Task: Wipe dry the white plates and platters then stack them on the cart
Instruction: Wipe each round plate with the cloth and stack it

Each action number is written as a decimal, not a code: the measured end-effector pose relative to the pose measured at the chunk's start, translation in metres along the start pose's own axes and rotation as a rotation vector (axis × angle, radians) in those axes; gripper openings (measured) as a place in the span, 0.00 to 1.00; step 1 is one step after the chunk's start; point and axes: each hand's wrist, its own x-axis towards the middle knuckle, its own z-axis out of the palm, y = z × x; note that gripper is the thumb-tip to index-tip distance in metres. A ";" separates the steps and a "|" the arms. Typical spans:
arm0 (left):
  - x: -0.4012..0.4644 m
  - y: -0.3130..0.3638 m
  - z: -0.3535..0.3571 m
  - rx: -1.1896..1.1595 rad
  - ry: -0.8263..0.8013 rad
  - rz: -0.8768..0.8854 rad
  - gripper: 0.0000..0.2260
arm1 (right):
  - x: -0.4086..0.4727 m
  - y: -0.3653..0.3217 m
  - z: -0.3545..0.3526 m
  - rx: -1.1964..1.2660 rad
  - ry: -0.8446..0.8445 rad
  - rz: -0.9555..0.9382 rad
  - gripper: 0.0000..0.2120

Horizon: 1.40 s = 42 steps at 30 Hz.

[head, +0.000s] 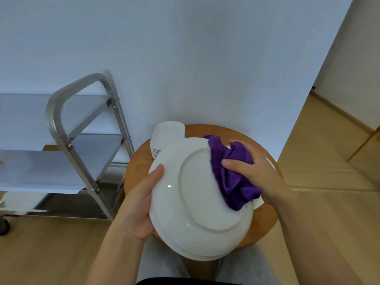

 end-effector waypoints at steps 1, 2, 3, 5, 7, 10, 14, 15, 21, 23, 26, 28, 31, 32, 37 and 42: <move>-0.001 -0.001 0.000 -0.001 0.016 0.025 0.44 | -0.001 -0.001 0.000 0.008 0.021 -0.026 0.28; -0.001 -0.002 -0.001 -0.006 0.026 0.048 0.42 | -0.003 -0.001 0.000 0.026 0.054 -0.047 0.26; -0.001 -0.003 -0.001 -0.016 0.029 0.070 0.40 | -0.006 0.001 0.001 0.050 0.099 -0.060 0.26; -0.001 -0.005 0.002 -0.038 0.036 0.101 0.35 | -0.012 0.008 0.007 0.092 0.228 -0.064 0.24; -0.002 -0.010 0.008 -0.051 0.069 0.139 0.27 | -0.018 0.014 0.015 0.130 0.364 -0.043 0.23; 0.000 -0.021 0.023 -0.071 0.093 0.225 0.23 | -0.025 0.020 0.031 0.226 0.437 0.035 0.25; 0.004 -0.032 0.041 -0.036 0.209 0.337 0.28 | -0.029 0.016 0.051 0.287 0.432 0.061 0.24; 0.006 -0.034 0.044 -0.006 0.241 0.367 0.28 | -0.029 0.015 0.056 0.313 0.419 0.071 0.23; 0.001 -0.038 0.050 0.274 0.242 0.472 0.09 | -0.036 0.008 0.078 0.443 0.300 0.135 0.39; -0.003 -0.038 0.049 0.417 0.169 0.490 0.08 | -0.034 0.006 0.078 0.420 0.276 0.180 0.39; -0.010 -0.041 0.047 0.590 0.049 0.491 0.08 | -0.025 0.000 0.070 0.469 0.205 0.250 0.20; -0.013 -0.039 0.043 0.651 -0.015 0.503 0.10 | -0.017 -0.007 0.064 0.519 0.148 0.242 0.14; -0.016 -0.035 0.039 0.670 -0.055 0.544 0.10 | -0.012 -0.017 0.061 0.450 0.104 0.070 0.16; -0.017 -0.034 0.038 0.660 -0.038 0.550 0.09 | -0.014 -0.019 0.062 0.407 0.081 0.016 0.18; -0.016 -0.016 0.030 0.516 0.014 0.509 0.15 | -0.032 -0.021 0.069 0.322 -0.199 -0.276 0.30; -0.012 -0.009 0.022 0.199 0.057 0.417 0.39 | -0.047 -0.016 0.070 0.083 -0.315 -0.456 0.28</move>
